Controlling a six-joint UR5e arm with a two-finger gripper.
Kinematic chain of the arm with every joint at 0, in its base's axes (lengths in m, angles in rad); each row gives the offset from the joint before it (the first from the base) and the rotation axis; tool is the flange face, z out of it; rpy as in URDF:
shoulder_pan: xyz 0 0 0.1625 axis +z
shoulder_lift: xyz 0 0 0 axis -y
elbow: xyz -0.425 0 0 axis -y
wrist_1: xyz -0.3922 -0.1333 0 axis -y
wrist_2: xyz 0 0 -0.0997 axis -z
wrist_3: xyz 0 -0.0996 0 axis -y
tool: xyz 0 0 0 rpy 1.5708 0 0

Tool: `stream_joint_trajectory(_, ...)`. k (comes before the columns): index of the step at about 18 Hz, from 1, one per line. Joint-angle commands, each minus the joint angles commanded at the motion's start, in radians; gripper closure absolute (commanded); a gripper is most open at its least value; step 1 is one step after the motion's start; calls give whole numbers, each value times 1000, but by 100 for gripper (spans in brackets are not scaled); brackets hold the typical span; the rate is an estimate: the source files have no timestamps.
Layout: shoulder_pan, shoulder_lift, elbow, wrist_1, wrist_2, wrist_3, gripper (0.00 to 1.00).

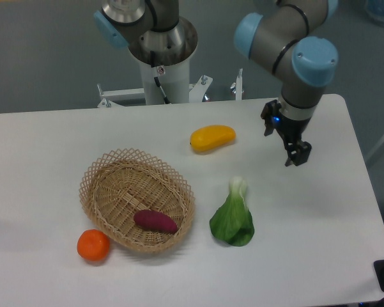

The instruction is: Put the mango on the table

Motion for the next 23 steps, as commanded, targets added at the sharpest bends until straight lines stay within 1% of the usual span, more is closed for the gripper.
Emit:
stream_joint_trajectory(4,6,-43,69,-5,5,-2,0)
stream_joint_trajectory(11,9,-87,132,-5,8,-74,0)
stream_joint_trajectory(16,9,-141,209,-5,8,-138,0)
stream_joint_trajectory(23,8,-152,212,-3,8,-160,0)
